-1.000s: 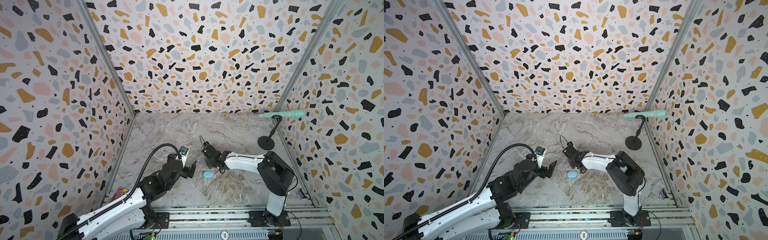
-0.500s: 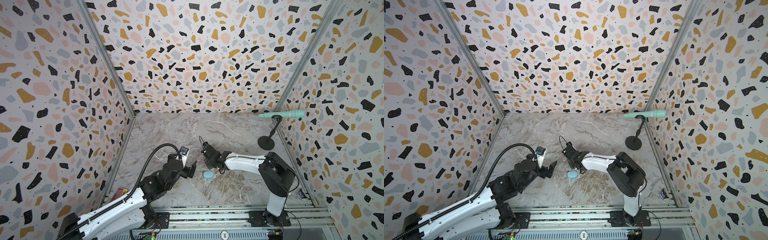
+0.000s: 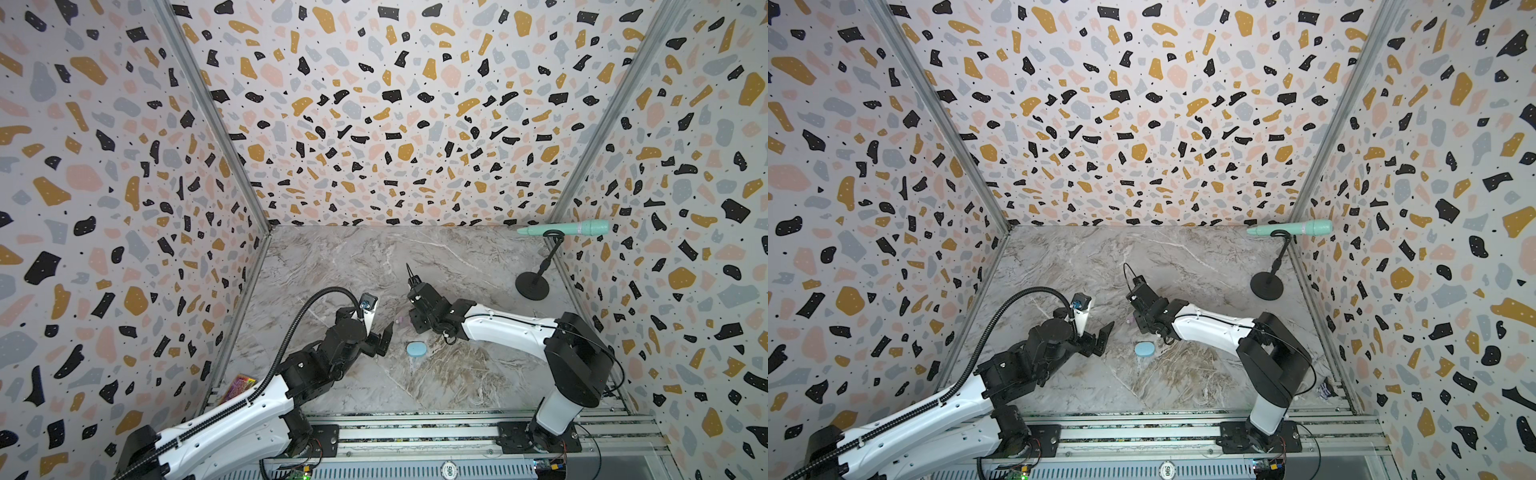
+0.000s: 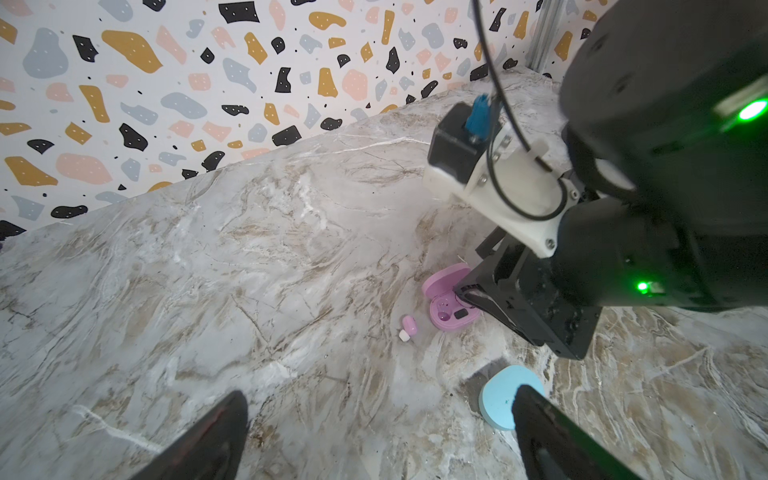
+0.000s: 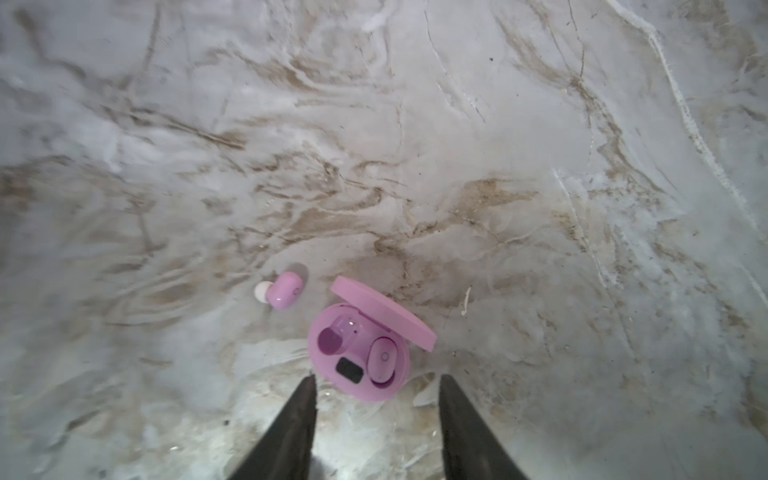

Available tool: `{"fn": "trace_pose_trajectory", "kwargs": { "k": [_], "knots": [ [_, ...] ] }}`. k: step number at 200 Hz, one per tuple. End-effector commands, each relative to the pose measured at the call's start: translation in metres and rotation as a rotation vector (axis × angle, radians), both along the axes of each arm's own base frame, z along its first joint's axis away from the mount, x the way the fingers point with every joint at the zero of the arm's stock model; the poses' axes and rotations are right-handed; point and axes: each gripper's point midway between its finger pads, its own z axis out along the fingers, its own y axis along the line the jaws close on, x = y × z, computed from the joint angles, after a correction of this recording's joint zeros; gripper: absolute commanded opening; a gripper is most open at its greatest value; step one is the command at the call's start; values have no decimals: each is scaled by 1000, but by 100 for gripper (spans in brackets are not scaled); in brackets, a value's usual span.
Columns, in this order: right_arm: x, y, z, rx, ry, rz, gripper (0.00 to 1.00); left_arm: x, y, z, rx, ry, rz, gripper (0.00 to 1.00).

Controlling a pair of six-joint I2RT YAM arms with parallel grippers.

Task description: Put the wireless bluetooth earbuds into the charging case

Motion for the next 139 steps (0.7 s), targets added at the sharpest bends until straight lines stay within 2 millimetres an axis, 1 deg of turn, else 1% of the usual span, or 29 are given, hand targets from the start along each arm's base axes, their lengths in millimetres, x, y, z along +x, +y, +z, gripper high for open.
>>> {"fn": "trace_pose_trajectory", "kwargs": {
  "k": [1, 22, 37, 55, 66, 77, 91, 106, 117, 139],
  "knots": [
    [-13, 7, 16, 89, 45, 9, 58, 2, 2, 16, -46, -50, 16, 100],
    [-17, 16, 26, 158, 71, 16, 68, 3, 11, 24, -62, -74, 61, 100],
    [-20, 23, 33, 212, 93, 16, 71, 3, 20, 31, -78, -93, 100, 100],
    [-22, 30, 35, 261, 139, -1, 72, 2, 31, 43, -101, -111, 143, 100],
    [-23, 35, 33, 281, 169, -17, 71, 1, 37, 50, -110, -120, 162, 100],
    [-24, 39, 30, 299, 199, -34, 70, 0, 45, 54, -109, -122, 194, 100],
    [-23, 43, 26, 308, 230, -60, 68, -2, 54, 51, -90, -121, 221, 100],
    [-22, 46, 22, 324, 256, -92, 66, -3, 60, 41, -78, -115, 241, 100],
    [-22, 49, 19, 344, 278, -115, 63, -5, 61, 36, -91, -112, 243, 100],
    [-21, 55, 13, 377, 316, -164, 57, -6, 60, 36, -114, -119, 232, 100]
  ]
}}
